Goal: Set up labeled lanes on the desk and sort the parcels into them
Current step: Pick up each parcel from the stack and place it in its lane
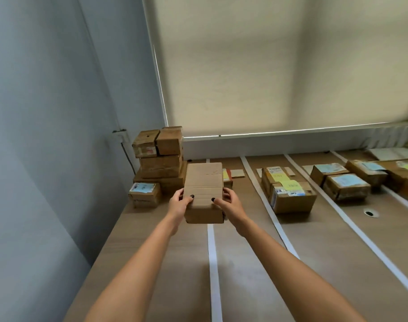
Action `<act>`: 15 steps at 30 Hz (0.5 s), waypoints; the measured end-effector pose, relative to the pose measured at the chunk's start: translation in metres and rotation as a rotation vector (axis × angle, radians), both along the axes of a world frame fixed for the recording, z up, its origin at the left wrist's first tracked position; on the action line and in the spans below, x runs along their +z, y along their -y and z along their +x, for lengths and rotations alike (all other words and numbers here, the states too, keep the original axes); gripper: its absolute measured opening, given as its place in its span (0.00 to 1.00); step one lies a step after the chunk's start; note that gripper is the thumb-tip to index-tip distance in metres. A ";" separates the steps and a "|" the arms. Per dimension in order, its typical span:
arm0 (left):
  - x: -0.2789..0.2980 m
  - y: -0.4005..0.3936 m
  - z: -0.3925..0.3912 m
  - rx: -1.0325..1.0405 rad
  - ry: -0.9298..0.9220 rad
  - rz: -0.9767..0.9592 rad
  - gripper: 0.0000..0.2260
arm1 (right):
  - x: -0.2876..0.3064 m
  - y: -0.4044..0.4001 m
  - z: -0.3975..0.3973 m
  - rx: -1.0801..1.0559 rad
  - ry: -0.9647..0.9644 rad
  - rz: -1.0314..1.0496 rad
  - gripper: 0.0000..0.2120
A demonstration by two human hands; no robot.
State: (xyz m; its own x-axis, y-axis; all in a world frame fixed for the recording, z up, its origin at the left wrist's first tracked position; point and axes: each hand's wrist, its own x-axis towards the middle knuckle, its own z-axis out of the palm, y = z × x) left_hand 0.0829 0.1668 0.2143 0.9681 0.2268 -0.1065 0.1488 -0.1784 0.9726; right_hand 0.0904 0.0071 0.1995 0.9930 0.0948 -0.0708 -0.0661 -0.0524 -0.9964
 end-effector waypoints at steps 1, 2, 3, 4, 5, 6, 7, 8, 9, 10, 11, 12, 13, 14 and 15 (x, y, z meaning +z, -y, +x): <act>0.001 0.017 -0.005 -0.004 0.000 -0.007 0.20 | 0.001 0.016 -0.004 -0.018 0.011 -0.005 0.28; 0.000 0.033 -0.008 -0.006 0.001 -0.012 0.20 | 0.001 0.033 -0.007 -0.038 0.022 -0.007 0.28; -0.001 0.048 -0.011 -0.007 -0.001 -0.015 0.21 | 0.001 0.048 -0.011 -0.051 0.030 -0.009 0.27; -0.003 0.061 -0.013 -0.003 0.005 -0.022 0.22 | 0.002 0.063 -0.014 -0.056 0.040 -0.003 0.27; -0.005 0.074 -0.014 0.003 0.012 -0.022 0.22 | 0.002 0.077 -0.016 -0.057 0.047 0.003 0.26; -0.007 0.086 -0.015 0.004 0.017 -0.021 0.23 | 0.003 0.089 -0.019 -0.060 0.052 0.016 0.25; -0.008 0.099 -0.016 -0.001 0.018 -0.020 0.24 | 0.004 0.101 -0.022 -0.072 0.057 0.030 0.24; -0.009 0.110 -0.016 -0.003 0.021 -0.023 0.24 | 0.005 0.111 -0.023 -0.092 0.059 0.043 0.23; -0.010 0.121 -0.017 -0.001 0.021 -0.023 0.24 | 0.005 0.121 -0.023 -0.116 0.054 0.052 0.22; -0.011 0.130 -0.016 0.005 0.024 -0.024 0.24 | 0.006 0.129 -0.023 -0.135 0.046 0.061 0.21; -0.012 0.137 -0.017 0.010 0.031 -0.029 0.23 | 0.006 0.136 -0.023 -0.153 0.040 0.068 0.19; -0.012 0.143 -0.016 0.016 0.042 -0.043 0.23 | 0.007 0.143 -0.023 -0.170 0.038 0.070 0.19; -0.011 0.149 -0.017 0.018 0.052 -0.068 0.22 | 0.008 0.149 -0.022 -0.189 0.040 0.058 0.19; -0.009 0.153 -0.016 0.020 0.054 -0.097 0.21 | 0.007 0.155 -0.019 -0.206 0.038 0.039 0.20; -0.008 0.157 -0.014 0.021 0.051 -0.116 0.21 | 0.006 0.159 -0.017 -0.229 0.044 0.009 0.20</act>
